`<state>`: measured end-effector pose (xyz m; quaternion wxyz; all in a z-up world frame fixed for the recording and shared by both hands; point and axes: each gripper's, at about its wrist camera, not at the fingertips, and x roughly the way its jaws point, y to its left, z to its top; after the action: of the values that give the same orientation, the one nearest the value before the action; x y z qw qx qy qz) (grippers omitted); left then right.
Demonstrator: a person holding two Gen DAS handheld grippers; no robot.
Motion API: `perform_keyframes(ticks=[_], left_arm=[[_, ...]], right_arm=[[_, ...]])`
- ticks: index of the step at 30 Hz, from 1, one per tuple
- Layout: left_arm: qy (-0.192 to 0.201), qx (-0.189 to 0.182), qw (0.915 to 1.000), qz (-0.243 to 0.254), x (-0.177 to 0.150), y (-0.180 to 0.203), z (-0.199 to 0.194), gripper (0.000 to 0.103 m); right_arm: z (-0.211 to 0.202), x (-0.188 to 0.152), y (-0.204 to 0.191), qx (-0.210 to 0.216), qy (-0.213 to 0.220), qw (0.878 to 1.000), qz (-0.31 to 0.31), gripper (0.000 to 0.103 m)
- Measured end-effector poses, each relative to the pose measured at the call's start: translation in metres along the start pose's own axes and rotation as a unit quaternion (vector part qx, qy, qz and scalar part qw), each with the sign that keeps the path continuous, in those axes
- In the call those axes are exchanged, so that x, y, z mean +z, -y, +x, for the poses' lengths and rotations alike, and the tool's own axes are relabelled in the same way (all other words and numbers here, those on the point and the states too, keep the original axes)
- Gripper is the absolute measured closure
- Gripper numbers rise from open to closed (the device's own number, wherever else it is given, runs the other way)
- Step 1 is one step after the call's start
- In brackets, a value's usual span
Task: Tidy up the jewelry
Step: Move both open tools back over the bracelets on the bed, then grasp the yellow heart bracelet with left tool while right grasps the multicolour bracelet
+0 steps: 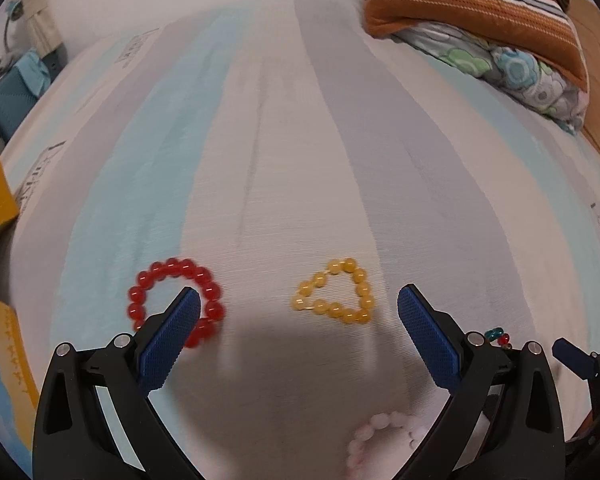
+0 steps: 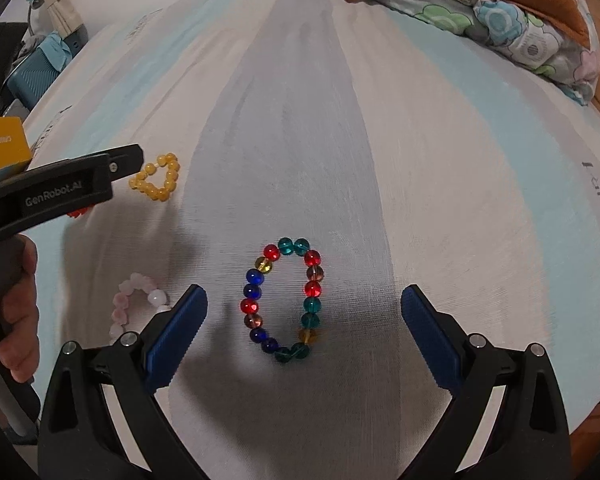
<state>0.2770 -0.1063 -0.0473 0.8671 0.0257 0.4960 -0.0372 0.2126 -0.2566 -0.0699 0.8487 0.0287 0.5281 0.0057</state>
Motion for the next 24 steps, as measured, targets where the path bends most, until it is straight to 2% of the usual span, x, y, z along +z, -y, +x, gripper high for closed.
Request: perform_keyframes(ticks=[6,12,14,16,21,23,24], left_arm=[[-0.006,0.004,0.9999,0.015,0.002,0.013,0.013,0.006],[-0.015,0.007,0.9995,0.027,0.003,0.021,0.028,0.008],[-0.020,0.005,0.9994,0.029,0.003,0.023,0.034,0.013],[-0.025,0.002,0.9992,0.033,0.003,0.026,0.039,0.016],[-0.036,-0.008,0.9989,0.030,0.001,0.028,0.048,0.028],[-0.039,-0.019,0.9987,0.025,0.001,0.027,0.045,0.043],[-0.040,-0.019,0.9987,0.024,0.001,0.027,0.044,0.047]], right_arm=[[0.007,0.001,0.002,-0.003,-0.002,1.000,0.001,0.010],[0.013,0.003,-0.001,-0.011,-0.007,1.000,-0.011,0.024],[0.017,0.002,-0.002,-0.014,-0.014,1.000,-0.014,0.033],[0.021,0.002,-0.001,-0.008,-0.021,1.000,-0.016,0.036],[0.023,0.005,-0.003,0.003,-0.027,0.999,-0.020,0.059],[0.026,0.005,-0.007,-0.002,-0.032,0.999,-0.027,0.070],[0.027,0.005,-0.007,-0.006,-0.032,0.999,-0.029,0.070]])
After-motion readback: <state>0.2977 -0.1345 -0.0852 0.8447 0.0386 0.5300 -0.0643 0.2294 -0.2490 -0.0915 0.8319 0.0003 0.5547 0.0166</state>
